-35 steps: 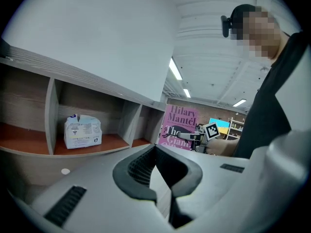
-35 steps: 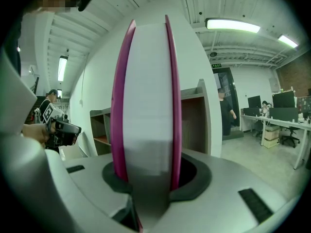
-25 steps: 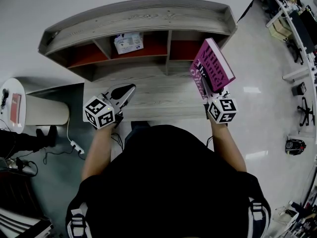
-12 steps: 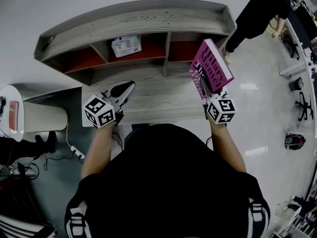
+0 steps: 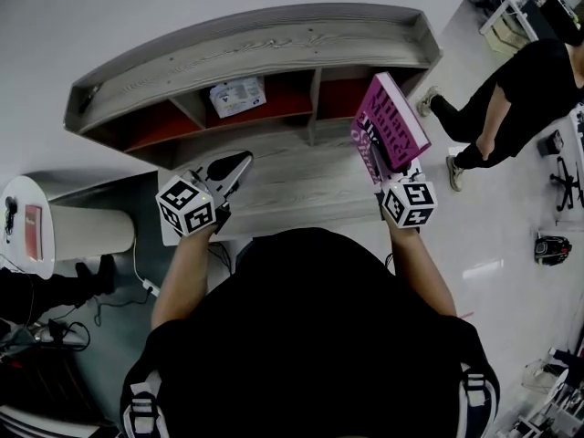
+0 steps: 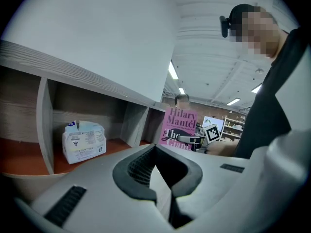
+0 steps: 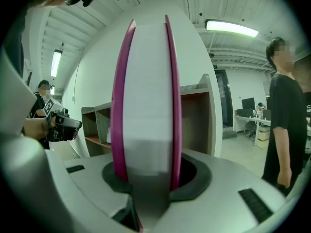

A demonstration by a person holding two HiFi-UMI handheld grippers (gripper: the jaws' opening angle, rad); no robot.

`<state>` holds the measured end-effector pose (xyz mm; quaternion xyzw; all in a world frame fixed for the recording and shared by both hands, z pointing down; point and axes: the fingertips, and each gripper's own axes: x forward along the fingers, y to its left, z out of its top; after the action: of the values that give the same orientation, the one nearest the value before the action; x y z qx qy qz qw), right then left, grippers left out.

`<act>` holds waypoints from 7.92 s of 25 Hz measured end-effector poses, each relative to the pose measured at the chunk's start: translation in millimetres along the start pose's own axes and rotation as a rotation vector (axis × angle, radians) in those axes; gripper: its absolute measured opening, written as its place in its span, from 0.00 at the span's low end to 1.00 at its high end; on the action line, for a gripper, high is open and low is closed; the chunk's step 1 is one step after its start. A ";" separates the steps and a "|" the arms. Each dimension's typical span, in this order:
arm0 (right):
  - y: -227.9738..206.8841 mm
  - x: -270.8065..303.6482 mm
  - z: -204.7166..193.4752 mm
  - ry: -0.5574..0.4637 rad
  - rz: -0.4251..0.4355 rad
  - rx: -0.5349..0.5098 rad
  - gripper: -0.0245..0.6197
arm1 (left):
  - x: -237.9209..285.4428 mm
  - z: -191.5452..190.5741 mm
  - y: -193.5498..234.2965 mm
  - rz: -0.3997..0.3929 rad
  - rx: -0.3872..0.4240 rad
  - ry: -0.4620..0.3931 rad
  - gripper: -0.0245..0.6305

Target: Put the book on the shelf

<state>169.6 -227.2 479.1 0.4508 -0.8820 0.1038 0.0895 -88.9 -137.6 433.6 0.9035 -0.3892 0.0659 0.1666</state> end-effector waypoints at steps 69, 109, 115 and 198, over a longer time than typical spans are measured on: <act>-17.6 98.9 -17.0 0.057 -0.114 -0.001 0.27 | -10.9 -4.8 62.0 -0.035 -0.043 0.053 0.07; -27.7 152.2 -11.6 0.007 -0.178 -0.034 0.27 | -16.7 -17.9 87.0 -0.025 -0.078 0.076 0.07; -33.3 156.5 -12.3 -0.003 -0.202 -0.046 0.27 | -13.7 -17.9 90.6 -0.026 -0.083 0.077 0.07; -25.6 168.0 -17.7 -0.019 -0.192 -0.075 0.37 | -15.3 -28.2 92.5 -0.024 -0.127 0.084 0.07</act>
<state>94.5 -367.7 541.0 0.5304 -0.8389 0.0574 0.1077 -166.2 -176.5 479.3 0.8922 -0.3746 0.0768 0.2405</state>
